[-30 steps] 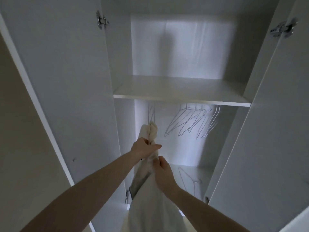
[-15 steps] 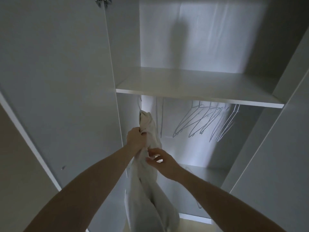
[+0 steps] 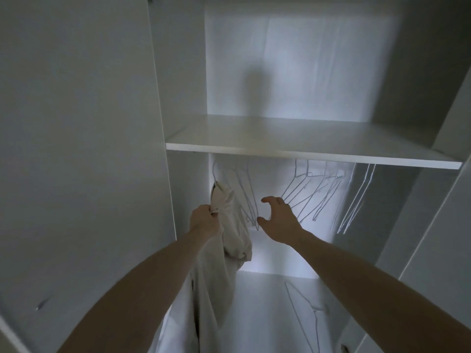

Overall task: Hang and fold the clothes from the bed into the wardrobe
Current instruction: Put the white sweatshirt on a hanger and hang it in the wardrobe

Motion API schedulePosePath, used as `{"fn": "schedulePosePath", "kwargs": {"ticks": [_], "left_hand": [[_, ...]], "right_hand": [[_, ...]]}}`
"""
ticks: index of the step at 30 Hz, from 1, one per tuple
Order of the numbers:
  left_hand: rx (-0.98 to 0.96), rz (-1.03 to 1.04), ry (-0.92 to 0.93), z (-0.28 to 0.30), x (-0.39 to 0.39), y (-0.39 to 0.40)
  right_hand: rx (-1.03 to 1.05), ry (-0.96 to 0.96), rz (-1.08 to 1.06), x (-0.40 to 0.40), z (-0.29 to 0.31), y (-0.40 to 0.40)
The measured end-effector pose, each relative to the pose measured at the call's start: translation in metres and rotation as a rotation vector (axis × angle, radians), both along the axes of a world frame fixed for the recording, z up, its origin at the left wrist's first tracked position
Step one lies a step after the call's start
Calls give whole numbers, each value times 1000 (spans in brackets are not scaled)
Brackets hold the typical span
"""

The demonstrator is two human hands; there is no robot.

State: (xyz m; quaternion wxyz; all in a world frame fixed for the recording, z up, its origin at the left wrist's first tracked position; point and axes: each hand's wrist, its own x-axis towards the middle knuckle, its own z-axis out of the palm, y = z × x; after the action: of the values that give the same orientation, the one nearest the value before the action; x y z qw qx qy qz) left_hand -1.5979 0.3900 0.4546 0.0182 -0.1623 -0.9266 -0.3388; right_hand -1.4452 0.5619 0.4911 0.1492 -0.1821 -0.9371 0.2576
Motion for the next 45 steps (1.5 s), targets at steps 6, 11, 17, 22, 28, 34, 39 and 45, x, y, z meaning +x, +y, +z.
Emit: {"fn": "schedulePosePath", "kwargs": {"ticks": [6,11,17,22,28,34,39,45], "left_hand": [[-6,35,-17,-9,-40,30],[-69,88,25,2,-78,54],[12,102,2,9,-115,84],[20,139,47,7,-144,96],[-82,128,52,0,-180,113],[-151,119,49,-28,-193,123],[-128,58,34,-33,-193,117],[-42,-18,-101,-33,-191,94]], "right_hand": [[68,5,27,-33,-5,23],[107,12,25,-70,-8,42],[94,6,-2,-103,-9,63],[83,7,6,-109,-31,71],[91,23,23,-101,-59,84],[95,4,15,-83,-81,101],[29,-61,-37,-71,-92,110],[-52,-116,-38,-70,-91,103]]}}
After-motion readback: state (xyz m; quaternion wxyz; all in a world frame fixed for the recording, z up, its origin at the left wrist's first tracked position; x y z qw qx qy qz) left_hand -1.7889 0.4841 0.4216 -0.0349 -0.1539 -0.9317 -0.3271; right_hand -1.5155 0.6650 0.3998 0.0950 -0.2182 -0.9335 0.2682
